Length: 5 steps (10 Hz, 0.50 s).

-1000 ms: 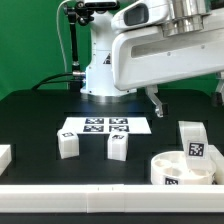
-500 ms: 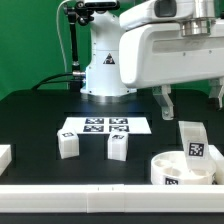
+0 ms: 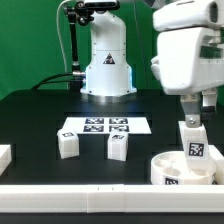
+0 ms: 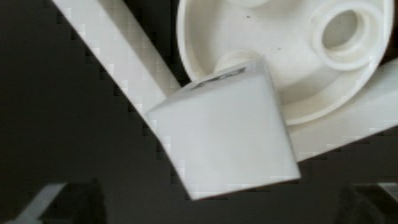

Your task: Assemble stool

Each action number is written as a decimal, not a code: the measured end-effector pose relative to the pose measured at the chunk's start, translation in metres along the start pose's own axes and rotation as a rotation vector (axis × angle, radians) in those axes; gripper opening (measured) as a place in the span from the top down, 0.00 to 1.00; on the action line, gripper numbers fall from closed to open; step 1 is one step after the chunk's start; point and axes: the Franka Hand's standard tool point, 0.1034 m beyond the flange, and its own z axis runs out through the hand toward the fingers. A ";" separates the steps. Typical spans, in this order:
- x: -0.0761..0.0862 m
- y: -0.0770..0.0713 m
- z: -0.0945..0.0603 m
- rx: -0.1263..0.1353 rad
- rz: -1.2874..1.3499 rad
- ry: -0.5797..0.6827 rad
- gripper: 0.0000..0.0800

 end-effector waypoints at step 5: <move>-0.004 -0.007 0.014 0.019 -0.381 -0.034 0.19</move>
Offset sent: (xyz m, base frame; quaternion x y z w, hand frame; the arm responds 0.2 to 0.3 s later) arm 0.0048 0.0020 -0.0096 0.0211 0.0007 -0.2009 0.9794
